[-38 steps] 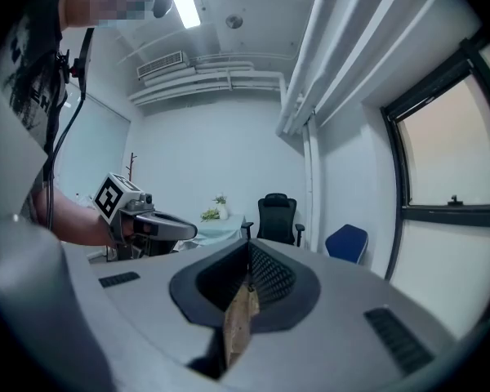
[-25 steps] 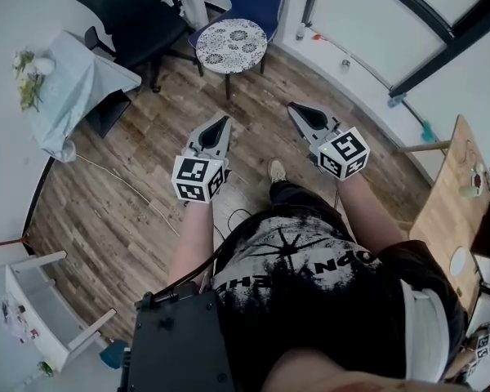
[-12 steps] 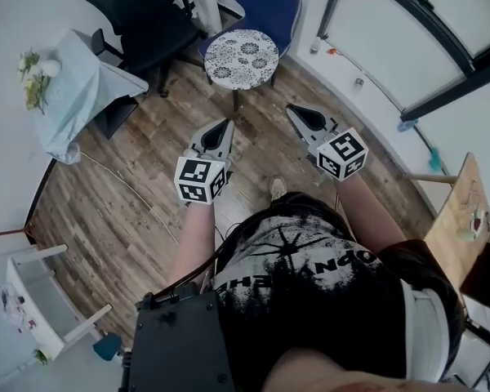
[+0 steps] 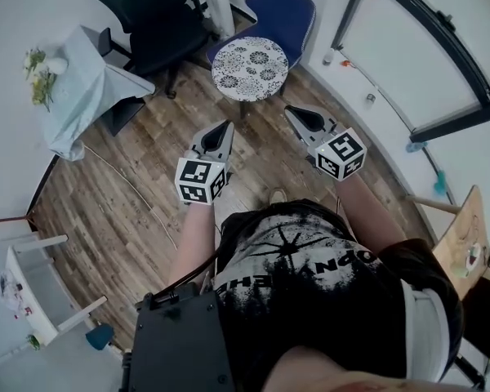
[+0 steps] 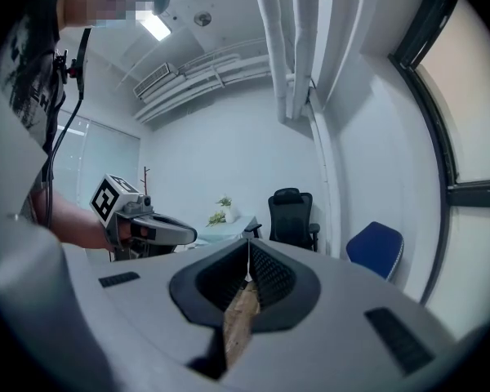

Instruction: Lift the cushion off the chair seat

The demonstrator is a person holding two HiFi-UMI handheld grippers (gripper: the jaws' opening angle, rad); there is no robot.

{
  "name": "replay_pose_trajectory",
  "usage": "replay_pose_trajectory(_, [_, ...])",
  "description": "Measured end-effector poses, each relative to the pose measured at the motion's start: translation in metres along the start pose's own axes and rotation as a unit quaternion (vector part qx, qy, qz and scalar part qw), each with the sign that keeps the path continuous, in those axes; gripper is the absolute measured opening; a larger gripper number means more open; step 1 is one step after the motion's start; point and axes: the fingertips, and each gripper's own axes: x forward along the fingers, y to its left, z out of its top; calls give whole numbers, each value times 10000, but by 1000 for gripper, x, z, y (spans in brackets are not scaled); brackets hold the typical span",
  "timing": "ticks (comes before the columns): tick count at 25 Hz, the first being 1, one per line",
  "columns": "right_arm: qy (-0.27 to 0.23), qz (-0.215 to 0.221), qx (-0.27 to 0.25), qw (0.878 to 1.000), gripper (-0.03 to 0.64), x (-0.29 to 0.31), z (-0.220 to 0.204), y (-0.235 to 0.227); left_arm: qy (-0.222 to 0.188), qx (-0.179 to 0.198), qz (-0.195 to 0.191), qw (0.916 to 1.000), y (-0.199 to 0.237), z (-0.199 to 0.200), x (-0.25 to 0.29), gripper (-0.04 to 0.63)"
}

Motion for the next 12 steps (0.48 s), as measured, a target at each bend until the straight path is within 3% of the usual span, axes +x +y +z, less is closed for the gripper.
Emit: replay_pose_trajectory(12, [-17, 196, 98, 9998, 18, 35, -4, -19, 75, -45, 174, 9998, 24, 1, 19, 12])
